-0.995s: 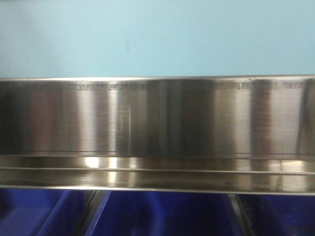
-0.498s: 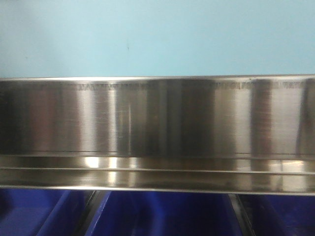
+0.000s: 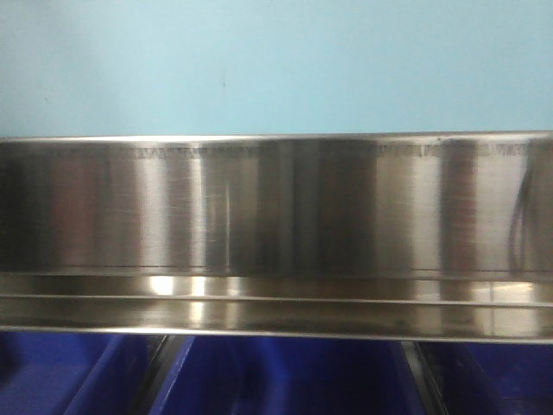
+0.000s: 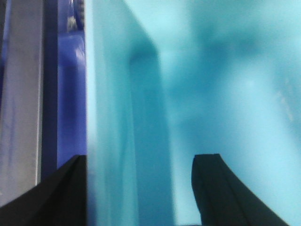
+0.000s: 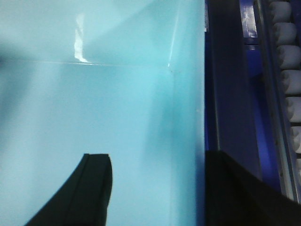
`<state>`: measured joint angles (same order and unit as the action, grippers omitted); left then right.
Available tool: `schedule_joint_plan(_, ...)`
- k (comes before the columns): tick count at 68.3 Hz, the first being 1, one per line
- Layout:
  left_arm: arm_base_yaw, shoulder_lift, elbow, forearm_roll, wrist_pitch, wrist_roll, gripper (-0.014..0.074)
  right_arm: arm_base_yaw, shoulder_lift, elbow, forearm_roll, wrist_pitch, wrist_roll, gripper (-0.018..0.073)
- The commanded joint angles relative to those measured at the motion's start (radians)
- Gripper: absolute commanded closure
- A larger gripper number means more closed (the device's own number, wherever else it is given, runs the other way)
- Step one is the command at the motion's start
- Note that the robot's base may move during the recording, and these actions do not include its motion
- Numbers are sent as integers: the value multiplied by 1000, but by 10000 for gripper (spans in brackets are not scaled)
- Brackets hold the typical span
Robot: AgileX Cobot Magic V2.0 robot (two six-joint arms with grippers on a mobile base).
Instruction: Move two blue bins to right shelf middle
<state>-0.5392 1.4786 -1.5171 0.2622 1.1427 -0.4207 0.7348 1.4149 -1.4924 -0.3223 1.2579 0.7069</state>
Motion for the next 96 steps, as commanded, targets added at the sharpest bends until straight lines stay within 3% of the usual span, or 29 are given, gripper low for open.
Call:
schedule_joint_plan(1,-11,-8,-35,-5,-28,-9,267,5,-10,-26,0,-37,-1,278)
schedule_joint_plan(89,-11,-14,-52,47,-17,-9,267,5,-22,-81,-89,-37,-1,278)
schedule_joint_plan(96,-11,-30,-52,55,-39,-37,267,5,-24,-81,-94,-37,-1,278)
